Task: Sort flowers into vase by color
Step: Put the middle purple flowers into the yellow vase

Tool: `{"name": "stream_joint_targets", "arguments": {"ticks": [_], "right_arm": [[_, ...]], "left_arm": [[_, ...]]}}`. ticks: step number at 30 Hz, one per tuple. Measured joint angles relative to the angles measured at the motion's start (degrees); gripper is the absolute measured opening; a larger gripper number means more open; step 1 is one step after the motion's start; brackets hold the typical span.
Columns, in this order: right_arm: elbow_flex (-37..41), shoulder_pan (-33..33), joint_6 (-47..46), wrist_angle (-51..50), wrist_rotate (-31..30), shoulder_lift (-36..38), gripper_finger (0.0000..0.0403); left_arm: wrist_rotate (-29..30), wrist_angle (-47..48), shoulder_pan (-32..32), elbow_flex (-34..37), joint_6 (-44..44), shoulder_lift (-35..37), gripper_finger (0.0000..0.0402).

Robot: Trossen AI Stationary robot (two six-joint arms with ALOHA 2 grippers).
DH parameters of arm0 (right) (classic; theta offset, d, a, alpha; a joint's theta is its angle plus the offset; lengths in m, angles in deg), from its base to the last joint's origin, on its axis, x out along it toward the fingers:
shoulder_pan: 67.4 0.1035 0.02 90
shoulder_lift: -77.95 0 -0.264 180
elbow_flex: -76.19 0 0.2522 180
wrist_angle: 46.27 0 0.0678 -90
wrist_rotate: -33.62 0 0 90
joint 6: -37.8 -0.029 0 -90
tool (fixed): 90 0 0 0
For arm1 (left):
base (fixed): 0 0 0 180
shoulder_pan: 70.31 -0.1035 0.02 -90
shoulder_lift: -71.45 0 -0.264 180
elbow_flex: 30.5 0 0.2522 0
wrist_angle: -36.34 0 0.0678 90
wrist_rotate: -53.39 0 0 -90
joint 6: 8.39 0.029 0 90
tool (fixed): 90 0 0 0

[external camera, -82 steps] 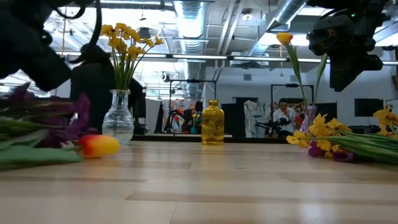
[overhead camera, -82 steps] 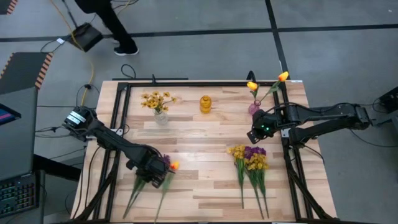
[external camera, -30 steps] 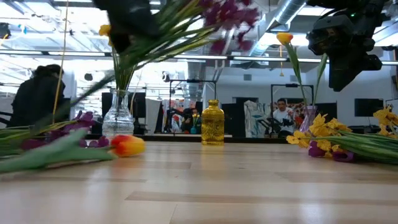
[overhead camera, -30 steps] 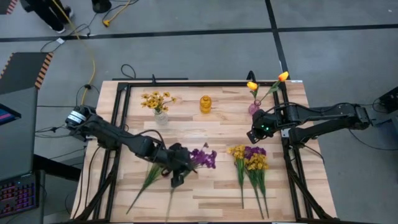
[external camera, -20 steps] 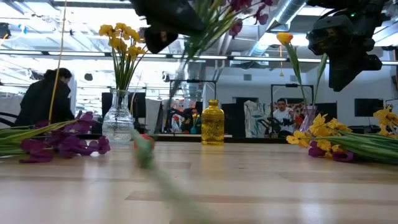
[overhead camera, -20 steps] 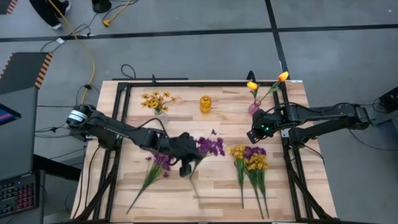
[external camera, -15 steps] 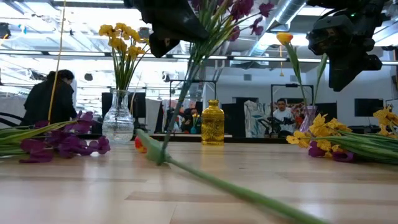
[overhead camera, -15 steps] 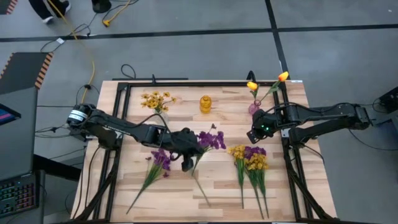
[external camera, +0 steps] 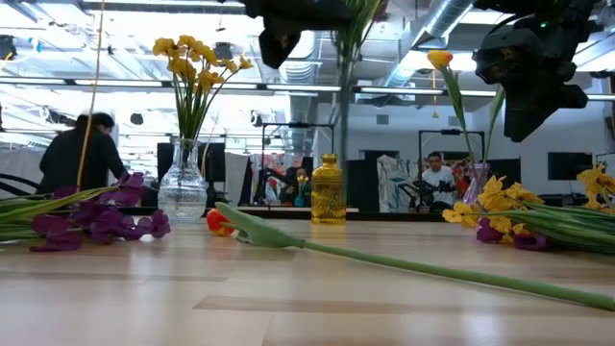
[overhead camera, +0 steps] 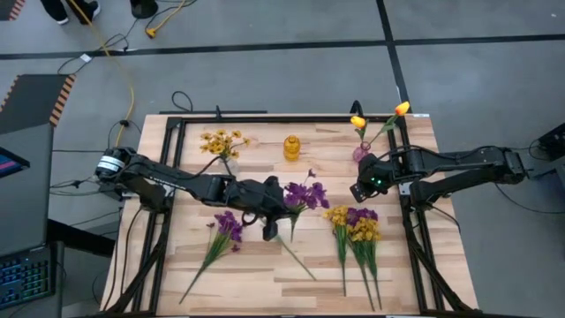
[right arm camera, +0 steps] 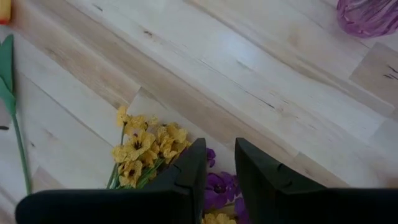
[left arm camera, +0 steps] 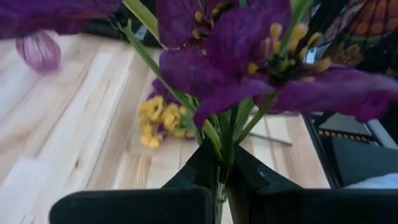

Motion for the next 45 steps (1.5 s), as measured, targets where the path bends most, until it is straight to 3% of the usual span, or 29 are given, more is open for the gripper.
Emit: {"name": "stream_joint_targets", "arguments": {"ticks": [11, 18, 26, 34, 45], "right_arm": [[0.0, 0.0, -0.01, 0.01, 0.0, -0.01, 0.0113], [0.0, 0.0, -0.01, 0.01, 0.01, -0.01, 0.0113], [0.0, -0.02, 0.0, 0.01, 0.02, -0.01, 0.0113], [0.0, 0.0, -0.02, 0.01, 0.02, -0.01, 0.0113], [0.01, -0.01, -0.02, 0.01, 0.02, -0.01, 0.0113]], "left_arm": [[6.07, 0.13, -5.39, -8.27, 12.58, 0.0, 0.0002], [5.63, 3.89, -11.18, -14.77, 18.19, 0.0, 0.0002], [-6.5, 12.18, -20.82, -21.49, 23.17, 0.0, 0.0002], [-17.18, 13.06, -33.62, -23.45, 25.11, -0.15, 0.0002], [-24.31, 14.31, -41.46, -23.42, 25.25, -0.21, 0.0002]]}}
